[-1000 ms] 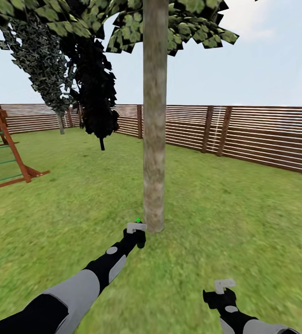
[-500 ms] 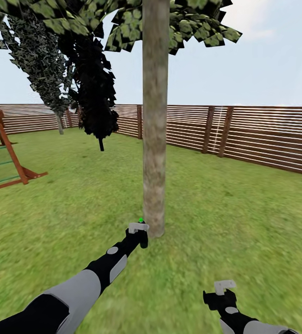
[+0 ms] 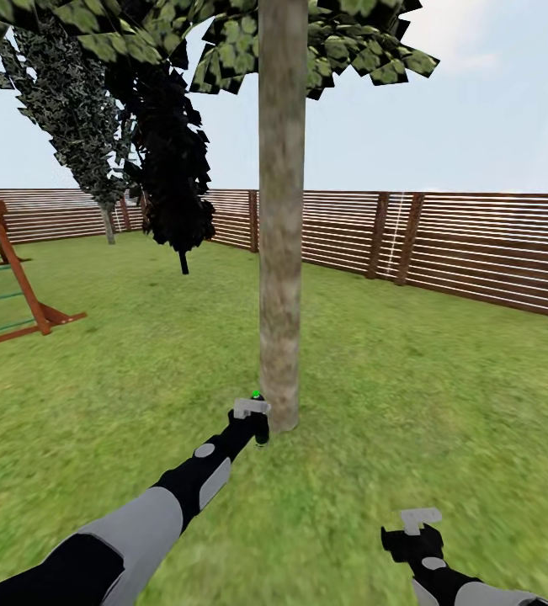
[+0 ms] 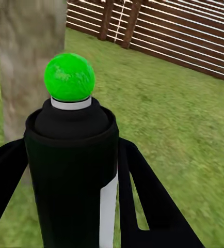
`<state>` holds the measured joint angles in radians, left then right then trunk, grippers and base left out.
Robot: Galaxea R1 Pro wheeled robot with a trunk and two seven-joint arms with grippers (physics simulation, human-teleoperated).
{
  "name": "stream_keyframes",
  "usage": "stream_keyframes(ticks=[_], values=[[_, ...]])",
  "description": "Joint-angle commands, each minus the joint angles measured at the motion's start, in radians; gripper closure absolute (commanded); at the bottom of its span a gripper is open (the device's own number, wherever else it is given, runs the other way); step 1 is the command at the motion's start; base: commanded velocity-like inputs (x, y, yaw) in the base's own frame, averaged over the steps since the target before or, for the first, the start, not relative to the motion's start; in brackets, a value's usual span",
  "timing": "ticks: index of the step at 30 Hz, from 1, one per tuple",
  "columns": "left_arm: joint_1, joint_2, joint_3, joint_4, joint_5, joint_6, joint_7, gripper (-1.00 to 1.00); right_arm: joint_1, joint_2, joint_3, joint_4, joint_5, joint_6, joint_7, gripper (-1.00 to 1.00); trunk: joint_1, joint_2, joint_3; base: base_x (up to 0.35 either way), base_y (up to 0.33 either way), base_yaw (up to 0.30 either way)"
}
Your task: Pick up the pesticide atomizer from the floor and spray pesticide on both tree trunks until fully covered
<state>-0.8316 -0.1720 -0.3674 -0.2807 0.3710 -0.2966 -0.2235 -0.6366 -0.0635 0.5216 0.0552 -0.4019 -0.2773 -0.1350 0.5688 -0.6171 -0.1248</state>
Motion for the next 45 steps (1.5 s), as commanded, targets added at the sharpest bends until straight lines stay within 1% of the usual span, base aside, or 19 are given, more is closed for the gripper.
stream_keyframes(ticks=[1, 2, 4, 6, 9, 10, 12, 13, 15, 18, 23, 26, 31, 33, 35, 45], values=[[0.0, 0.0, 0.0, -0.013, 0.0, 0.023, 0.0, 1.0, 0.0, 0.0, 0.0, 0.0, 0.0, 0.001, 0.0, -1.0, 0.0, 0.0, 0.0, 0.0, 0.0, 0.0], [0.0, 0.0, -0.001, -0.029, 0.0, 0.051, 0.001, 1.0, 0.0, 0.0, 0.001, 0.0, 0.0, 0.001, 0.0, -1.0, 0.0, 0.0, 0.0, 0.0, 0.0, 0.0], [0.0, 0.001, -0.001, -0.102, -0.001, 0.145, 0.002, 1.0, 0.0, 0.0, 0.001, 0.0, 0.0, 0.002, 0.0, -1.0, 0.0, 0.0, 0.0, 0.0, 0.0, 0.0], [0.0, 0.002, -0.001, -0.224, -0.001, 0.282, 0.002, 1.0, 0.0, 0.001, 0.001, 0.0, 0.001, 0.002, 0.0, -1.0, 0.0, 0.0, 0.0, 0.0, 0.0, 0.0], [0.0, 0.001, -0.001, -0.325, -0.001, 0.401, 0.003, 1.0, 0.0, 0.001, 0.001, 0.0, 0.001, 0.002, 0.0, -1.0, 0.0, 0.0, 0.0, 0.0, 0.0, 0.0], [0.0, 0.001, -0.001, -0.374, -0.001, 0.458, 0.004, 1.0, 0.0, 0.001, 0.001, 0.0, 0.001, 0.002, 0.0, -1.0, 0.0, 0.0, 0.0, 0.0, 0.0, 0.0], [0.0, 0.0, -0.001, -0.424, -0.001, 0.515, 0.015, 1.0, 0.0, 0.001, 0.001, 0.0, 0.002, 0.002, 0.0, -1.0, 0.0, 0.0, 0.0, 0.0, 0.0, 0.0], [0.0, 0.0, -0.001, -0.451, -0.001, 0.536, 0.047, 1.0, 0.0, 0.001, 0.001, 0.0, 0.002, 0.002, 0.0, -1.0, 0.0, 0.0, 0.0, 0.0, 0.0, 0.0], [0.0, 0.0, -0.001, -0.473, -0.001, 0.55, 0.078, 1.0, 0.0, 0.001, 0.001, 0.0, 0.002, 0.002, 0.0, -1.0, 0.0, 0.0, 0.0, 0.0, 0.0, 0.0], [0.0, 0.0, 0.0, -0.487, -0.001, 0.558, 0.096, 1.0, 0.0, 0.001, 0.002, 0.0, 0.002, 0.002, 0.0, -1.0, 0.0, 0.0, 0.0, 0.0, 0.0, 0.0], [0.0, 0.004, 0.007, -0.489, 0.0, 0.547, 0.1, 1.0, 0.0, 0.001, 0.002, 0.0, 0.002, 0.001, 0.0, -1.0, 0.0, 0.0, 0.0, 0.0, 0.0, 0.0], [0.0, 0.017, 0.009, -0.485, -0.001, 0.518, 0.102, 1.0, 0.0, 0.001, 0.002, 0.0, 0.002, 0.001, 0.0, -1.0, 0.0, 0.0, 0.0, 0.052, 0.0, 0.0], [0.0, 0.036, 0.015, -0.484, -0.001, 0.491, 0.104, 1.0, 0.0, 0.001, 0.002, 0.0, 0.002, 0.001, 0.0, -1.0, 0.0, 0.0, 0.0, 0.122, 0.0, 0.0], [0.0, 0.039, 0.016, -0.485, -0.001, 0.469, 0.103, 1.0, 0.0, 0.001, 0.002, 0.0, 0.002, 0.001, 0.0, -1.0, 0.0, 0.0, 0.0, 0.045, 0.0, 0.0], [0.0, 0.04, 0.015, -0.484, -0.001, 0.462, 0.103, 1.0, 0.0, 0.001, 0.002, 0.0, 0.002, 0.001, 0.0, -1.0, 0.0, 0.0, 0.0, 0.188, 0.0, 0.0], [0.0, 0.039, 0.01, -0.477, -0.001, 0.456, 0.102, 1.0, 0.0, 0.001, 0.002, 0.0, 0.002, 0.001, 0.0, -1.0, 0.0, 0.0, 0.0, 0.173, 0.0, 0.0]])
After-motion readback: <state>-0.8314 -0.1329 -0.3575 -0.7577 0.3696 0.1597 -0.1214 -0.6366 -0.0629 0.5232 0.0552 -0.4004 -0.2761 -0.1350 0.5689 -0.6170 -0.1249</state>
